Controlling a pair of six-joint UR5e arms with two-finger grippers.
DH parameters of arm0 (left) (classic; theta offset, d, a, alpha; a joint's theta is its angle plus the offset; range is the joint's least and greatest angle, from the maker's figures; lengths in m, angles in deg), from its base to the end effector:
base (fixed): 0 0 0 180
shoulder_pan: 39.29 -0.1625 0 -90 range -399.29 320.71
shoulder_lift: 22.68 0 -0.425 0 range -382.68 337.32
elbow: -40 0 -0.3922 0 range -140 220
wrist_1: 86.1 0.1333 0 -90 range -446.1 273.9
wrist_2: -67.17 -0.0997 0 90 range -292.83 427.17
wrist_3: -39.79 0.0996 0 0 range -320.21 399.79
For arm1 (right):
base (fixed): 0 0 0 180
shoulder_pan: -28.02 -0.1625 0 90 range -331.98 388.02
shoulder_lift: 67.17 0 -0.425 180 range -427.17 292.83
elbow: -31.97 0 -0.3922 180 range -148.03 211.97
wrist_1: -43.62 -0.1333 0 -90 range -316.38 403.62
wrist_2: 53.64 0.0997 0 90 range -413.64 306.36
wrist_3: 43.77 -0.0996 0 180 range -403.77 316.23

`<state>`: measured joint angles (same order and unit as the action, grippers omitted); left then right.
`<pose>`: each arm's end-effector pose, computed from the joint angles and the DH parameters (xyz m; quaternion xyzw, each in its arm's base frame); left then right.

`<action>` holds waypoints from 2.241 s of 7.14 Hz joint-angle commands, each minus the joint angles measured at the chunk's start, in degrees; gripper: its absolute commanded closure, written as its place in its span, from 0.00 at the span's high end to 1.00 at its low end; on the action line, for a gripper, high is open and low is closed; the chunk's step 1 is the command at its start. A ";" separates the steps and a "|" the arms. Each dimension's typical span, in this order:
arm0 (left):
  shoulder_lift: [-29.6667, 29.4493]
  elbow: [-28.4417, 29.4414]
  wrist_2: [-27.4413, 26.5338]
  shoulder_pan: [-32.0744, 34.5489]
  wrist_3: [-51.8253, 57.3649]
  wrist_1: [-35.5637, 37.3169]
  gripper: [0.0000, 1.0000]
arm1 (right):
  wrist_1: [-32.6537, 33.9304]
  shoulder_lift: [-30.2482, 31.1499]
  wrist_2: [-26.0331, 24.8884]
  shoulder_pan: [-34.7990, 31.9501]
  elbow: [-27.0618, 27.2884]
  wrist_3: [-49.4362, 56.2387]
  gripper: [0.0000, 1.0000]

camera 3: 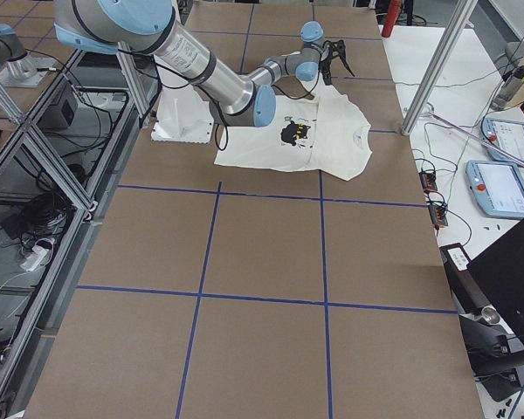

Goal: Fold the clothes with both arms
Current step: 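Carry the sleeve with the right gripper across the shirt toward the collar, then release the sleeve and withdraw the right gripper while the left gripper grasps the other cuff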

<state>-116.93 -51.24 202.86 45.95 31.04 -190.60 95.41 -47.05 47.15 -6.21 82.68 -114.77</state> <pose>-0.0171 -0.5427 0.5801 0.1139 0.3985 0.0357 0.9094 -0.6498 -0.5808 0.0515 0.1826 -0.5376 0.0562 0.8213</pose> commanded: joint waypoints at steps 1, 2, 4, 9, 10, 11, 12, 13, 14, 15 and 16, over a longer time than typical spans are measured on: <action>0.03 -1.83 -3.56 -5.92 -16.01 -5.14 1.00 | 19.01 1.32 9.11 -3.27 9.17 0.50 1.00; 0.64 -3.76 -6.03 -10.83 -27.08 -9.18 1.00 | 31.14 4.03 15.26 -6.78 16.54 1.03 1.00; 4.32 -7.54 -11.21 -20.07 -42.85 -14.73 1.00 | 45.44 16.64 18.81 -12.14 34.01 5.57 1.00; 8.20 -6.24 -29.87 -39.98 -69.04 -23.73 0.99 | 56.23 42.80 23.58 -22.63 56.60 32.77 1.00; 8.29 -6.06 -29.87 -39.98 -67.46 -23.73 0.99 | 56.23 42.82 23.58 -22.54 56.86 32.68 1.00; 8.29 -4.84 -29.96 -39.98 -66.14 -23.73 0.99 | 56.05 42.90 23.58 -22.54 56.95 32.59 1.00; 8.20 -3.87 -29.96 -39.98 -66.04 -23.81 0.99 | 55.96 42.90 23.58 -22.54 56.96 32.59 1.00; 8.12 -3.69 -29.96 -39.98 -66.04 -23.81 0.99 | 55.88 42.82 23.58 -22.54 56.96 32.50 1.00; 8.20 -3.43 -29.96 -39.98 -66.04 -23.90 0.99 | 55.88 42.82 23.58 -22.54 56.96 32.24 1.00; 8.29 -3.42 -29.96 -39.98 -66.04 -23.90 0.99 | 55.88 42.82 23.58 -22.46 56.96 32.07 1.00; 8.12 -2.99 -29.96 -39.98 -66.04 -23.90 0.99 | 55.88 42.82 23.67 -22.46 56.96 31.98 1.00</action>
<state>-108.71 -54.61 172.90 5.97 -35.01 -214.49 151.29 -4.23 70.75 -28.70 139.63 -82.64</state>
